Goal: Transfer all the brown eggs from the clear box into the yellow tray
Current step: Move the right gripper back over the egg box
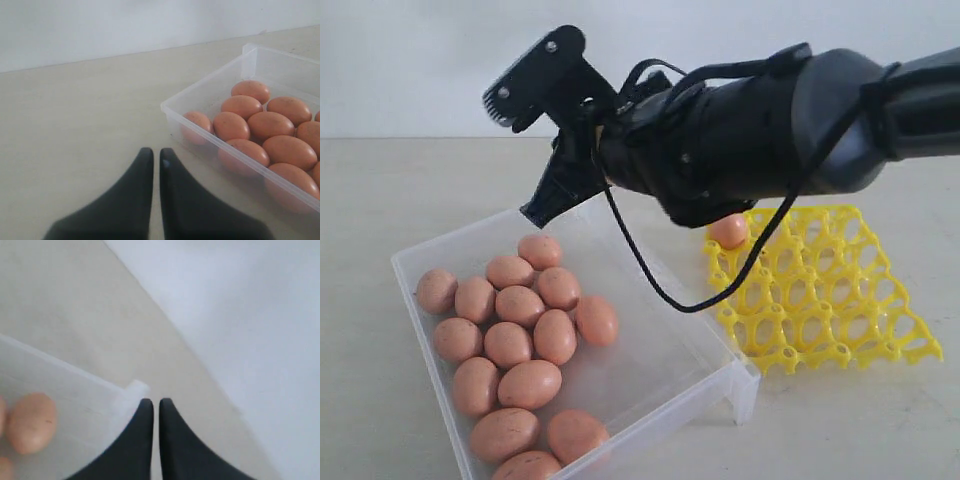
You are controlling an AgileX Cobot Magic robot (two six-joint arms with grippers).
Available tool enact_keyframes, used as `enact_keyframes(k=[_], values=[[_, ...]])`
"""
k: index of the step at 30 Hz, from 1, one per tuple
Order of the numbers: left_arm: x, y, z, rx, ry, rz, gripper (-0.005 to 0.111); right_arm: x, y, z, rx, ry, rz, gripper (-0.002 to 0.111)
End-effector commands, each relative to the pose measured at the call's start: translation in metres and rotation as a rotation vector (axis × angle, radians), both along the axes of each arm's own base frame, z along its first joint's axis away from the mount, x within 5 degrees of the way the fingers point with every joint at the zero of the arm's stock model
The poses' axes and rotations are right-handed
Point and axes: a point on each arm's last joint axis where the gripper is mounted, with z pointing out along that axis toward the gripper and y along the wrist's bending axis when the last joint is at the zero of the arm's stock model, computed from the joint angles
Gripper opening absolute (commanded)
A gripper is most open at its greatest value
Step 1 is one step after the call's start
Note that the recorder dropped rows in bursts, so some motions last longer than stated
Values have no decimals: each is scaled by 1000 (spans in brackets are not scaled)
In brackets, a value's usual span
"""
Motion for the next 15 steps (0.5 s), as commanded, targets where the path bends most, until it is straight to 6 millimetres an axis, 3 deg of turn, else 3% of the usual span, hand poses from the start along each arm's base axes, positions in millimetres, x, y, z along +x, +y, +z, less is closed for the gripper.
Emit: enact_keyframes(k=[1,3,5,7,10,15], values=[[0,0,-1,-6,-4,-6,4,-26,19,16,-556,-273,76,0],[0,0,-1,-6,-4,-6,4,-37,25,16,-705,-291,93,0],[0,0,-1,-6,-4,-6,4,-46,23,12,-728,-201,31,0],[0,0,-1,-6,-4,-6,4,-54,14,1,-628,52,-59,0],[0,0,-1,-6,-4,-6,4,-64,7,-8,-483,415,-56,0],[0,0,-1,-6,-4,-6,4,-64,-1,-2,-255,777,-27,0]])
